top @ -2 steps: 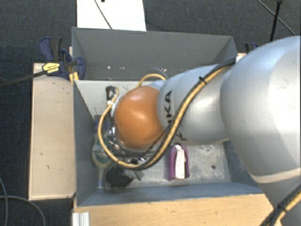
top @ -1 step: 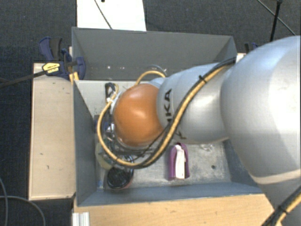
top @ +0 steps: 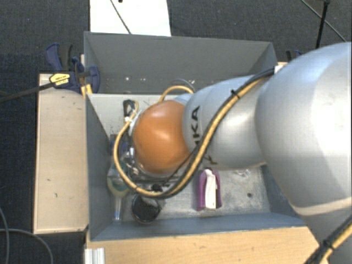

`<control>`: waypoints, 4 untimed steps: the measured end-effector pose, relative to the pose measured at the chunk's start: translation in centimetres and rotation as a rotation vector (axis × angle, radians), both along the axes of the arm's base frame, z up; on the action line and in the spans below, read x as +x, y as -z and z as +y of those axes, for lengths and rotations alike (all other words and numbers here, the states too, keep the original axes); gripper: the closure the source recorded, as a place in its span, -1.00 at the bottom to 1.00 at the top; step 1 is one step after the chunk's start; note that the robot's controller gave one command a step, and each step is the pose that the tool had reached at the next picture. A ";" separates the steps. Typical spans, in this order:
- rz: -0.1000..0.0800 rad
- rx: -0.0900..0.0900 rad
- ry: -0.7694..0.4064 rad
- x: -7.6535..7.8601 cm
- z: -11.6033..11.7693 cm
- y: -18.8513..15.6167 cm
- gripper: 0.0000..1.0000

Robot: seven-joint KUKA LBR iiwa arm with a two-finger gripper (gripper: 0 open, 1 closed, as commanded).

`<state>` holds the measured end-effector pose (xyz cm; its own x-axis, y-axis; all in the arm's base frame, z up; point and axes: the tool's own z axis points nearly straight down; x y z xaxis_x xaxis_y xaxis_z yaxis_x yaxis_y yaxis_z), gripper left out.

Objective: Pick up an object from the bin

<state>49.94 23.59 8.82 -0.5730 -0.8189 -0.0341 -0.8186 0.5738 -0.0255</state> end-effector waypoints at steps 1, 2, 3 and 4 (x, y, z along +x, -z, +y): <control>-0.012 0.007 0.007 0.4 0.2 -0.4 1.00; 0.030 -0.009 -0.009 0.8 -0.3 -9.0 1.00; 0.039 -0.011 -0.007 0.6 -0.3 -8.5 -1.00; 0.041 -0.015 -0.083 -1.9 -4.9 -0.6 -1.00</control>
Offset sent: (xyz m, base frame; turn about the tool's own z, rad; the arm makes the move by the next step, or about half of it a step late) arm 0.0000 0.0000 0.0000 0.0000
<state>48.01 18.72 9.38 -0.5036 -0.8640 0.0004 -0.8640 0.5036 0.0014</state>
